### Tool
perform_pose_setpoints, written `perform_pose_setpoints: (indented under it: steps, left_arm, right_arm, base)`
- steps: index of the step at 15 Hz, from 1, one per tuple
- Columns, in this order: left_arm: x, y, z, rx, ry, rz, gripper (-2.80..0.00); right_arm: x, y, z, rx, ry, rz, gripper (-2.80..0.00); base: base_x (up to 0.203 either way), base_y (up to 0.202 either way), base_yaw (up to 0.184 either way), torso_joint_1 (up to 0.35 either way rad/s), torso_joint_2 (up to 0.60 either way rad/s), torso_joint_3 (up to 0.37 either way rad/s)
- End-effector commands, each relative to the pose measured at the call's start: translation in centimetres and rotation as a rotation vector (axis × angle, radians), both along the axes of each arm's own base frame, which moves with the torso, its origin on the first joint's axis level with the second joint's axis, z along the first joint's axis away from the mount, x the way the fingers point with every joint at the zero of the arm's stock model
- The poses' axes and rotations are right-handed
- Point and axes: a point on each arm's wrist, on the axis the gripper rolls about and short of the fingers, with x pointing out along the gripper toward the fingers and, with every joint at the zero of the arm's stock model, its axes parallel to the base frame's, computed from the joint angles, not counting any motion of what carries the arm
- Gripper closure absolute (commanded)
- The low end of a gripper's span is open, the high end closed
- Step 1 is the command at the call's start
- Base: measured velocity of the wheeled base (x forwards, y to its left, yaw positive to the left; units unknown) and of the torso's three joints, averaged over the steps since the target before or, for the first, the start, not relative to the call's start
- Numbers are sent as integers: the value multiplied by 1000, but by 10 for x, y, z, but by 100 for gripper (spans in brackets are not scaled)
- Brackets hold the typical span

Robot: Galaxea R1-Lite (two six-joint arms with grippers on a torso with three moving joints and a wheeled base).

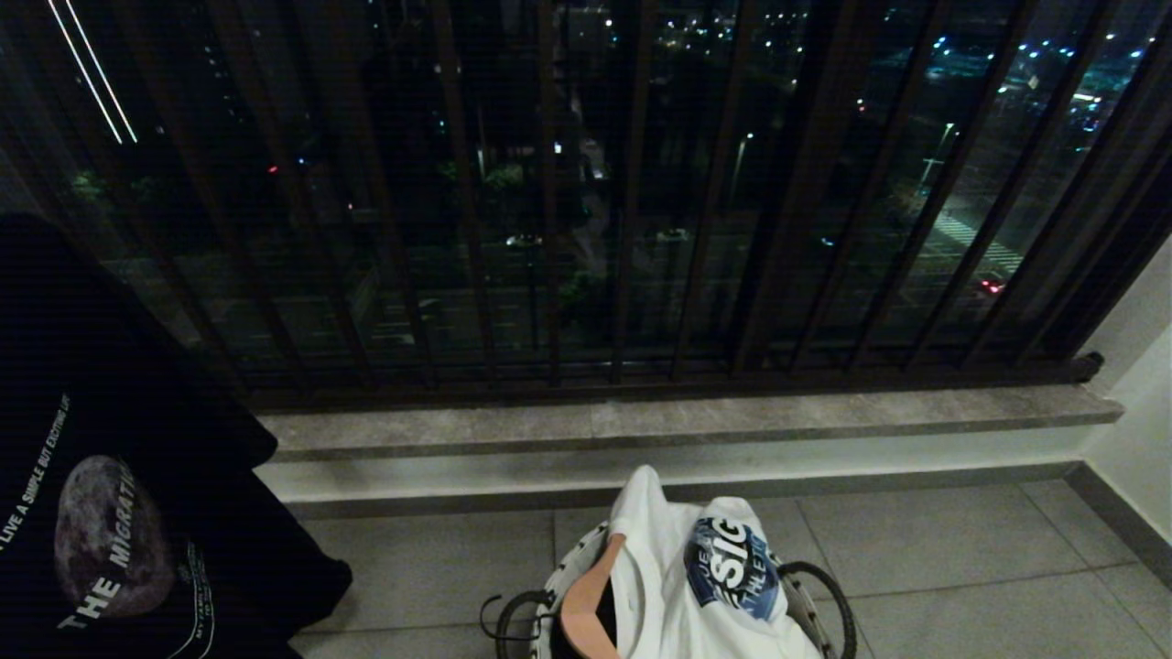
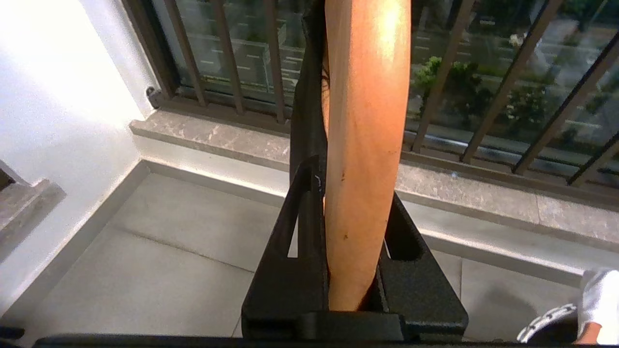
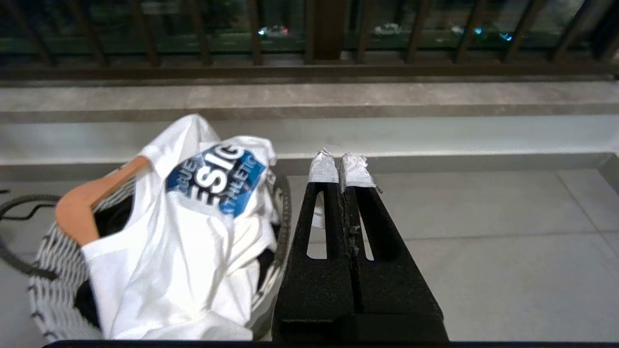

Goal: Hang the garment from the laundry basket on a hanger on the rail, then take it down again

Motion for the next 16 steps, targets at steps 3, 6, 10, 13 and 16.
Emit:
perform_pose_setpoints:
  steps: [3, 6, 10, 13, 16]
  left_arm:
    - [0, 0, 0, 0, -1, 0, 0]
    - [0, 0, 0, 0, 1, 0, 0]
    - [1, 0, 1, 26, 10, 0, 0]
    - [2, 1, 6, 28, -1, -6, 0]
    - [3, 0, 10, 32, -8, -22, 0]
  right_arm:
    - [0, 0, 0, 0, -1, 0, 0]
    - [0, 0, 0, -1, -1, 0, 0]
    - [0, 0, 0, -1, -1, 0, 0]
    - [0, 0, 0, -1, -1, 0, 0]
    - [0, 0, 0, -1, -1, 0, 0]
  base:
    - [0, 0, 0, 0, 0, 0]
    - [0, 0, 0, 49, 108, 111]
    - [0, 0, 0, 8, 16, 16]
    - [0, 0, 0, 0, 0, 0]
    - [0, 0, 0, 0, 0, 0]
